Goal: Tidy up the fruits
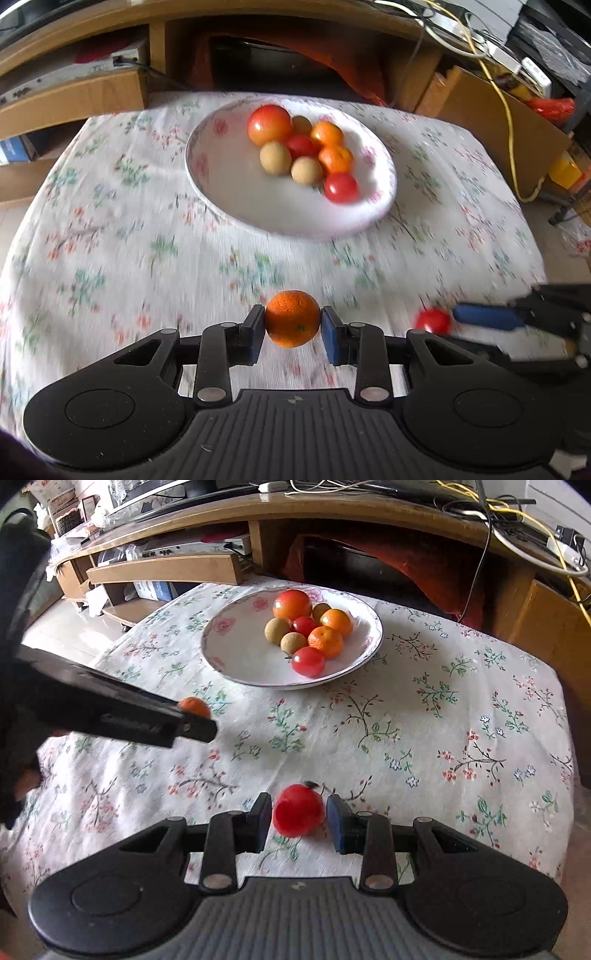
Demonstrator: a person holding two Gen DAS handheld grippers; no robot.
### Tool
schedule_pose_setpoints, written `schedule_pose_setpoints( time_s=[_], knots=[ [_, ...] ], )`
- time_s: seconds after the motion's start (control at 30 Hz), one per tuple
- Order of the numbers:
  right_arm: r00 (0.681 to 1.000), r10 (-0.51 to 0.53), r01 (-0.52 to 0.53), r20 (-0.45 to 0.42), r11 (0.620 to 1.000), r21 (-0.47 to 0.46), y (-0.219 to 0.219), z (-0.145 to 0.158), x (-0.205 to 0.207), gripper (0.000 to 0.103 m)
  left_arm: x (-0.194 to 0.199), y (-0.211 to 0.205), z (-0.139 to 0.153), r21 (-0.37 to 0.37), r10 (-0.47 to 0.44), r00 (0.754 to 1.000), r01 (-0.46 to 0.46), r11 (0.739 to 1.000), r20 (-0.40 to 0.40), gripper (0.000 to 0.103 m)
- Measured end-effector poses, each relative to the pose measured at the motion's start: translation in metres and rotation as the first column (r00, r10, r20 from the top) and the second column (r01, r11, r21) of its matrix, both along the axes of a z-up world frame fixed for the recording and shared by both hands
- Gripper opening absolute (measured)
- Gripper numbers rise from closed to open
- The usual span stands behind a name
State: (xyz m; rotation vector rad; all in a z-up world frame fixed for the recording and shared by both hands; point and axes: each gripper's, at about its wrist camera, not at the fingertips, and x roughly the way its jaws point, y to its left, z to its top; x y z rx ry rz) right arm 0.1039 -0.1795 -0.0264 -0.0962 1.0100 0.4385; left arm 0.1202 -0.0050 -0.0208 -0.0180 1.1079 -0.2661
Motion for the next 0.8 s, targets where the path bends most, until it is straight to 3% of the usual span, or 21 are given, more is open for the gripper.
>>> schedule_pose_setpoints(
  time_s=[0.2,0.47,0.53,0.6,0.8],
  knots=[
    [1.0,0.006,-0.007,-0.015,0.999,-0.033,0.004,-0.007,-0.012,0.024,-0.016,0.003,-0.006,0.0,-0.007,0.999,0.007,1.0,-0.031,0.04],
    [0.999,0.033,-0.033,-0.008,0.999,0.002,0.008,0.001,-0.007,0.027,-0.021,0.005,-0.003,0.002,-0.028,1.0,0.028,1.0,-0.014,0.042],
    [0.999,0.042,-0.042,0.002,0.999,0.002,0.013,0.003,-0.004,0.033,-0.021,0.005,-0.003,0.011,-0.033,0.999,0.033,0.999,-0.009,0.044],
    [0.999,0.043,-0.043,0.014,0.999,-0.012,0.019,0.003,0.001,0.036,-0.019,0.008,-0.004,-0.009,-0.03,0.999,0.029,1.0,-0.022,0.053],
    [0.999,0.031,-0.031,0.012,0.999,0.011,0.027,0.0,0.014,0.036,-0.01,0.013,-0.001,-0.007,0.008,1.0,-0.008,1.0,-0.022,0.053]
  ],
)
